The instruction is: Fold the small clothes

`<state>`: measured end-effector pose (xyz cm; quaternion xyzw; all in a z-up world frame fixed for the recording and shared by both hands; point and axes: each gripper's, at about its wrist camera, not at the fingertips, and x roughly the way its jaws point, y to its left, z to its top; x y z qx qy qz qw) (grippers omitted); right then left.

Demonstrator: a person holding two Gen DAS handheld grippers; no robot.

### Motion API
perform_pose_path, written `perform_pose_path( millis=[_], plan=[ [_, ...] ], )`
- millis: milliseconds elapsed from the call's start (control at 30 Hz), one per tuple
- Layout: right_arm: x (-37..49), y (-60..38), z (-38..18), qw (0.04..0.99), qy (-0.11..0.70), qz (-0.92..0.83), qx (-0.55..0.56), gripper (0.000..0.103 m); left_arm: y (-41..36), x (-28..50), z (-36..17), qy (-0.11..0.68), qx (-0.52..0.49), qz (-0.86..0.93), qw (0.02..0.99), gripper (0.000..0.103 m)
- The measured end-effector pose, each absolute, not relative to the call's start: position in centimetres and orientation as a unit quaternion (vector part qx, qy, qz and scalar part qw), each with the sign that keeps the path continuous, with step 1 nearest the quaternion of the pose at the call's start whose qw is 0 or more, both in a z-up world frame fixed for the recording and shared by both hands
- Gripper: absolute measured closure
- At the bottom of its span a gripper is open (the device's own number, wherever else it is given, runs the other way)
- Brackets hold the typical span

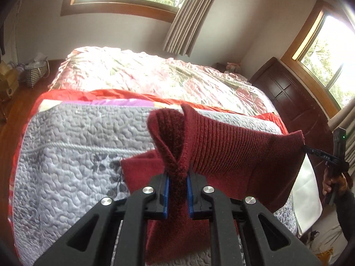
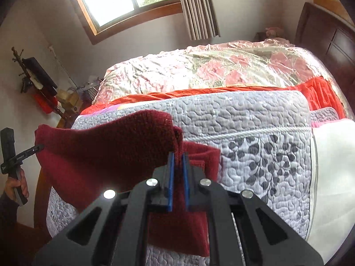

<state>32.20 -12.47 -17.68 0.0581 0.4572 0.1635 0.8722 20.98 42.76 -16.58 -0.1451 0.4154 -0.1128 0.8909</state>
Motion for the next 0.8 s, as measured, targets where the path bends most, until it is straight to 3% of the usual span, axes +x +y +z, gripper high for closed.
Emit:
perform_pose_path(
  millis=[167,567,800],
  plan=[
    [36.5,-11.9,-19.5,0.872,0.460,0.160,0.054,0.097,42.9,25.6,-17.8,0.415,-0.139,-0.118,0.891,0.091],
    [43.1,-11.3,-26.9,0.841,0.520,0.141,0.047,0.097,44.1,32.9,-27.1,0.493,-0.185,-0.106,0.843,0.091],
    [45.0,-10.7,-27.4,0.842,0.521,0.136,0.046,0.097,45.3,35.6,-29.0,0.513,-0.217,-0.100,0.825,0.091]
  ],
)
